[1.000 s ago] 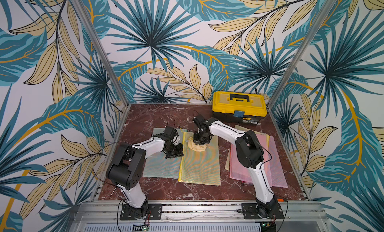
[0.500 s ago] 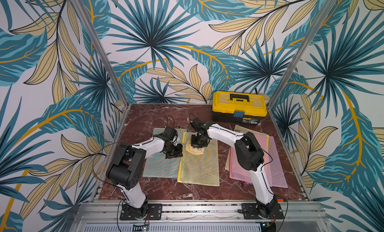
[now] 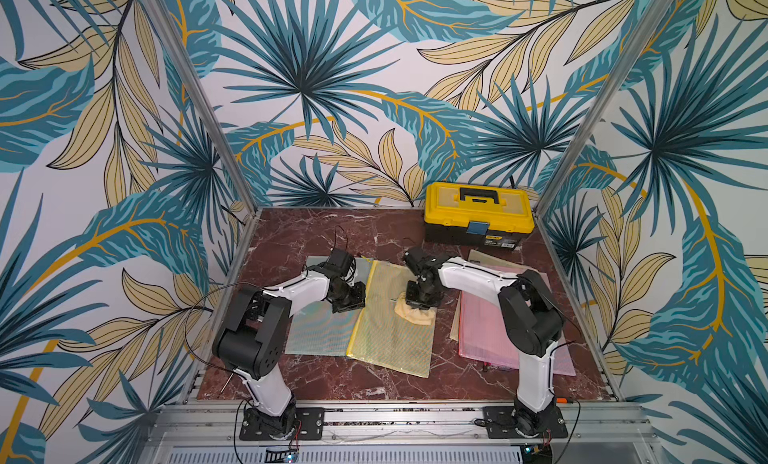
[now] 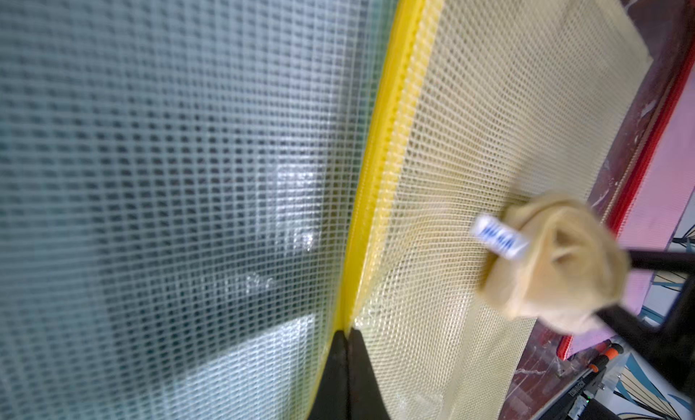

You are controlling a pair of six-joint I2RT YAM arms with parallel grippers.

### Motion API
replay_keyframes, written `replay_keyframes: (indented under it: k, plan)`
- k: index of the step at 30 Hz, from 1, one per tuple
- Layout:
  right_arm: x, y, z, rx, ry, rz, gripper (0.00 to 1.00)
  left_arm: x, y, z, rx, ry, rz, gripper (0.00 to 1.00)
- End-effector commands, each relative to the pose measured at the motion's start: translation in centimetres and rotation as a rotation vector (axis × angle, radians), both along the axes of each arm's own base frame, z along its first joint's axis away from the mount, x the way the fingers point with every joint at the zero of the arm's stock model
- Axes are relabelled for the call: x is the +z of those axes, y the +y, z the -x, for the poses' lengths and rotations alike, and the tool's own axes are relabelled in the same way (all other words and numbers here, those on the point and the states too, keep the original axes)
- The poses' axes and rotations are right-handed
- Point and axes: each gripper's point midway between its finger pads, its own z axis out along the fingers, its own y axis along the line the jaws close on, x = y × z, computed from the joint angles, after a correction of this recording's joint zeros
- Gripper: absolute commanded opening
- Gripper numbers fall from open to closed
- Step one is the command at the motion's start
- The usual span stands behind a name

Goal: Wipe the document bag
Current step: Wipe the dirt from the document bag.

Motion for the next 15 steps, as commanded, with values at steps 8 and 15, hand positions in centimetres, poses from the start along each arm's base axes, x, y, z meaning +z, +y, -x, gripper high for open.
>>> replay_keyframes:
  k: [8,15]
  plan:
    - [-3.4,-3.4,5.8,-0.127,0.117,-0.035,0.00,0.8,0.3,-1.4,0.046,-0.022,-0.005,0.00]
    - [-0.4,-12.7,7.8,-0.195,0.079,0.092,0.00,1.2,1.4,-1.9,0.099,-0.026,-0.008,0.00]
